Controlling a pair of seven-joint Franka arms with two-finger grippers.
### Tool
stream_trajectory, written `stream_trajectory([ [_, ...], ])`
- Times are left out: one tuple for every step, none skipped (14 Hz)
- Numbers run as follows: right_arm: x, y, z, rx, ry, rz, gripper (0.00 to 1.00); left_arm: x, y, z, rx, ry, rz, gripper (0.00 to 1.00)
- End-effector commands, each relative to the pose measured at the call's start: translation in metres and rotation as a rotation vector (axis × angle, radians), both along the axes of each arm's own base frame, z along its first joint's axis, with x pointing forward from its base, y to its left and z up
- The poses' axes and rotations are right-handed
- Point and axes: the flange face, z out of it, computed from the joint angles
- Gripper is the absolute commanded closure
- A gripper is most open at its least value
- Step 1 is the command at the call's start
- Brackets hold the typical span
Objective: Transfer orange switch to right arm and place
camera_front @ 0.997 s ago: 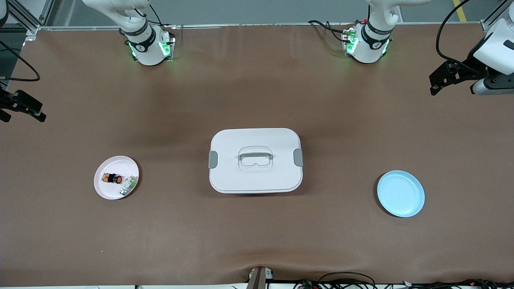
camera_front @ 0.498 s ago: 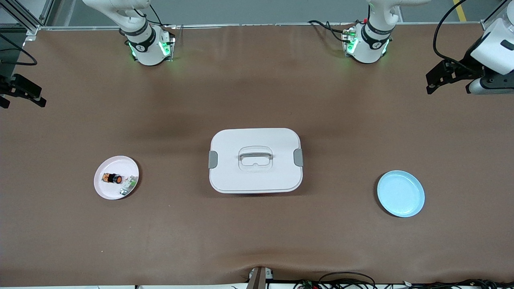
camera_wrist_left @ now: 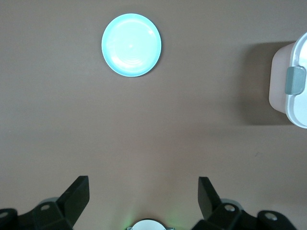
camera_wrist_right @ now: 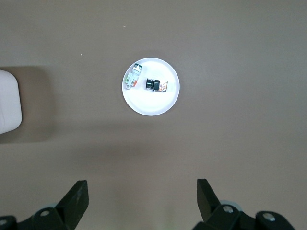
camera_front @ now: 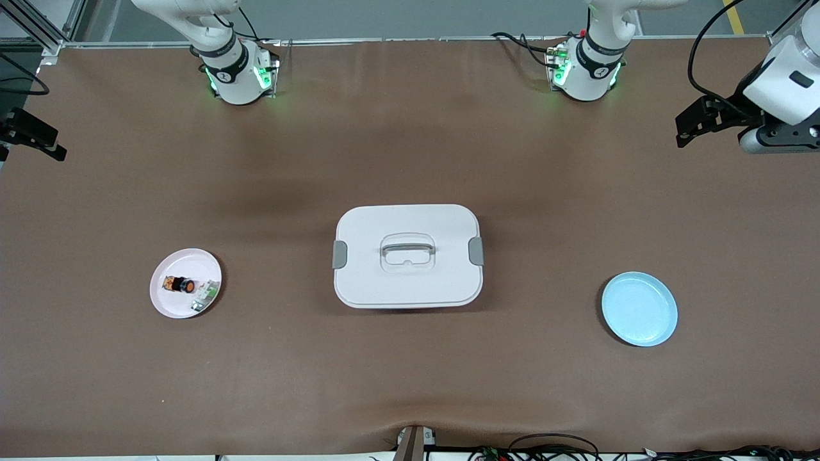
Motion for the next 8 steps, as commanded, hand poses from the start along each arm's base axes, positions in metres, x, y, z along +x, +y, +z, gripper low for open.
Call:
stream_trajectory([
  [-0.0014,-0.0012,0.0044,-0.001,0.004,-0.021,0.00,-0.0012,-0.0054,0.0051,-0.028,0.003,-0.009,0.00],
  [-0.0015,-0.0014,0.0044,-0.002,0.004,-0.021,0.00,0.0004,-0.0050,0.0034,-0.045,0.009,-0.006,0.00],
  [-0.0014,-0.0012,0.0051,-0.001,0.003,-0.020,0.00,0.0006,-0.0046,0.0049,-0.049,0.004,-0.004,0.00],
  [-0.0012,-0.0022,0.0061,-0.003,-0.002,-0.021,0.00,0.0019,-0.0025,0.0047,-0.051,0.005,0.000,0.00],
  [-0.0011,-0.0013,0.0061,-0.002,-0.002,-0.020,0.00,0.0035,-0.0017,0.0030,-0.051,0.008,0.002,0.00],
  [-0.0011,-0.0013,0.0061,-0.002,-0.002,-0.020,0.00,0.0029,-0.0023,0.0031,-0.049,0.007,0.000,0.00],
  [-0.0012,-0.0022,0.0061,-0.003,-0.002,-0.021,0.00,0.0028,-0.0033,0.0031,-0.045,0.007,-0.002,0.00],
  [-0.0008,-0.0023,0.0065,-0.004,-0.006,-0.020,0.00,0.0010,-0.0033,0.0052,-0.044,0.005,-0.001,0.00],
])
